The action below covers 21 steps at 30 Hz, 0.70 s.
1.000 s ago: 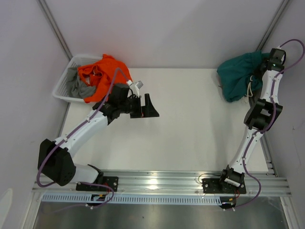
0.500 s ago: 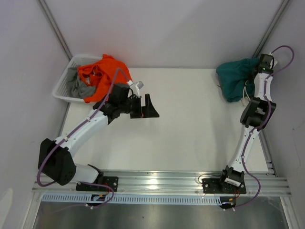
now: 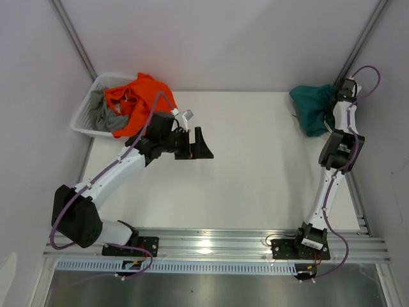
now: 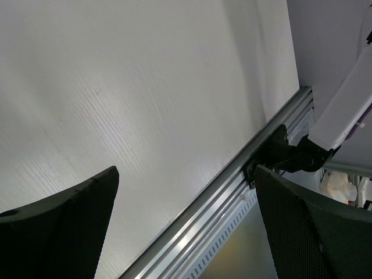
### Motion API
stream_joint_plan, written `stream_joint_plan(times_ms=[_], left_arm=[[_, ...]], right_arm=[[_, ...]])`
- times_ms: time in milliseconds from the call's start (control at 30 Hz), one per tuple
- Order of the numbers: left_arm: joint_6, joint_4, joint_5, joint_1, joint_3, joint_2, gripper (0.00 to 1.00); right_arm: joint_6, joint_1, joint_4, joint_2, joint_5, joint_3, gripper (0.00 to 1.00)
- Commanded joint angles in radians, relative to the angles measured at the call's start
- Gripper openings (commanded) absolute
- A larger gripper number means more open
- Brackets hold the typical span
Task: Fold and stack the shorts
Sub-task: Neatly place the folded shorts to the corner
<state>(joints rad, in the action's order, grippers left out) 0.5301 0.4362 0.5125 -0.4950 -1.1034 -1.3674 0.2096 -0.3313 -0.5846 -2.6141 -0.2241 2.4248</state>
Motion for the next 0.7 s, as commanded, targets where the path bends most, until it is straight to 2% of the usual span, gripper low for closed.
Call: stream_joint_plan(times_ms=[0, 200, 233, 333, 533, 667], left_arm=[[-0.007, -0.016, 0.035, -0.005, -0.033, -0.013, 0.99], [-0.005, -0.011, 0.032, -0.005, -0.050, -0.019, 0.99], [-0.007, -0.010, 0.032, -0.005, -0.049, -0.016, 0.99], [-0.012, -0.001, 0.027, -0.005, -0.044, -0.006, 0.99], [-0.010, 0.001, 0.032, -0.005, -0.049, -0.002, 0.99], [-0.010, 0.009, 0.037, -0.007, -0.081, -0.012, 0.99]], right_arm=[[-0.073, 0.061, -0.089, -0.011, -0.003, -0.040, 0.03], [-0.073, 0.115, -0.147, -0.030, -0.055, -0.006, 0.07], [-0.044, 0.104, -0.167, -0.037, -0.066, 0.006, 0.25], [-0.032, 0.084, -0.169, -0.021, -0.057, 0.008, 0.56], [-0.053, 0.043, -0.149, 0.086, -0.096, 0.034, 0.74], [-0.044, 0.005, -0.144, 0.178, -0.093, 0.023, 0.79]])
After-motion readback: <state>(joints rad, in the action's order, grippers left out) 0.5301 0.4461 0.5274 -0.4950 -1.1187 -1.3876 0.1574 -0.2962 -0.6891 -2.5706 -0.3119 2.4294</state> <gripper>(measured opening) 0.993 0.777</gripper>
